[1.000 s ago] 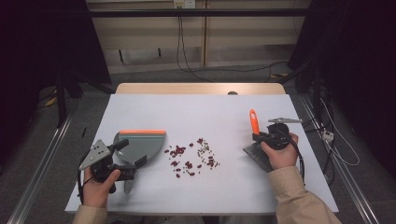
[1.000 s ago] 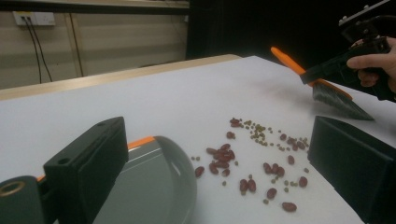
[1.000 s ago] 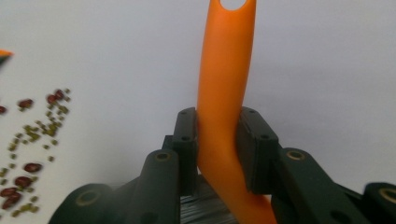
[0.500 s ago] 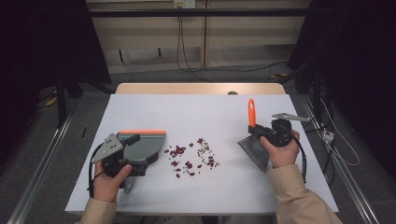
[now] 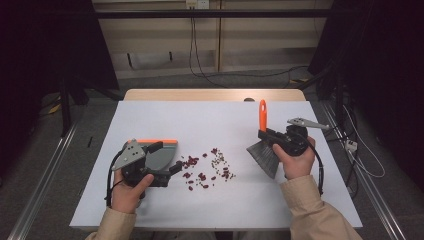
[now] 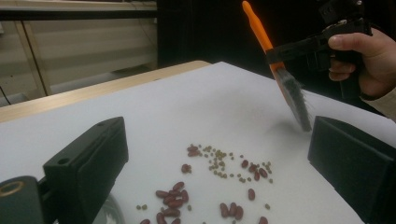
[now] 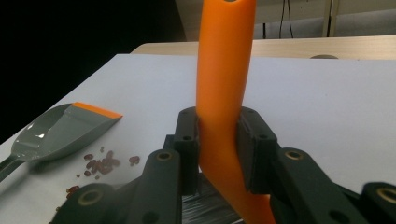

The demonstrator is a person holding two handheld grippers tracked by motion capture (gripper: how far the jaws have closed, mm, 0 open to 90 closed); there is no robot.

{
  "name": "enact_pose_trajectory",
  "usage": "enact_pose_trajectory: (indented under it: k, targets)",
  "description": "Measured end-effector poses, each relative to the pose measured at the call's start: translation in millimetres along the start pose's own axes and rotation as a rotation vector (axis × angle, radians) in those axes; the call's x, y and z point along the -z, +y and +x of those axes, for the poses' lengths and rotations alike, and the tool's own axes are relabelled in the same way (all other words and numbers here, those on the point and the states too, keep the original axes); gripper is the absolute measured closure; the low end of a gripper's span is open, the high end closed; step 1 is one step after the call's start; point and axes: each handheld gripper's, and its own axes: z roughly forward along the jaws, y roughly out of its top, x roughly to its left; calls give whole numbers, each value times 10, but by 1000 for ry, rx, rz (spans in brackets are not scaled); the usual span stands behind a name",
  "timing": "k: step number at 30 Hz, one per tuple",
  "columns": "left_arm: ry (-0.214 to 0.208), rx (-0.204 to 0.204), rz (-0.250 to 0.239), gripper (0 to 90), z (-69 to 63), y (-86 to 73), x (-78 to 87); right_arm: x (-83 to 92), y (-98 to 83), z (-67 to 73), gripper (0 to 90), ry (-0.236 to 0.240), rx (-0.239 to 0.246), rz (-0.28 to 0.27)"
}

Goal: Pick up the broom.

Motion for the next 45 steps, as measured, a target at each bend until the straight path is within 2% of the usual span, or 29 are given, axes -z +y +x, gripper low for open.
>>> enact_pose_trajectory:
  k: [4,7,13,18,22,25,34,37,40,41,43,45]
  targets:
    - [-21,-15,0,42,-45,37,-64,33,21,24,722,10,-6,-26]
    - [-33,-8,-7,42,-86,64,-122,52,49,65,722,28,-6,-42]
    - [-37,-5,-1,41,-160,109,-238,38,95,181,722,46,9,-59]
    - [-56,-7,13,41,-223,141,-349,28,135,309,721,60,29,-78]
    - [-67,-5,24,41,-267,156,-443,5,168,378,721,82,16,-92]
    - [-79,-5,30,41,-296,170,-489,-22,195,454,721,84,36,-91]
    - [-83,19,15,42,-330,227,-638,-127,250,655,721,116,60,-100]
    - [-78,17,28,42,-338,240,-720,-166,249,705,721,129,57,-94]
    - [-61,36,41,47,-335,252,-801,-203,242,762,721,131,59,-95]
    - [-66,46,42,49,-335,255,-822,-215,241,780,721,133,66,-92]
    - [-110,65,39,52,-328,255,-856,-238,236,813,721,135,62,-95]
    - [-103,71,48,60,-334,256,-884,-262,232,841,721,139,66,-96]
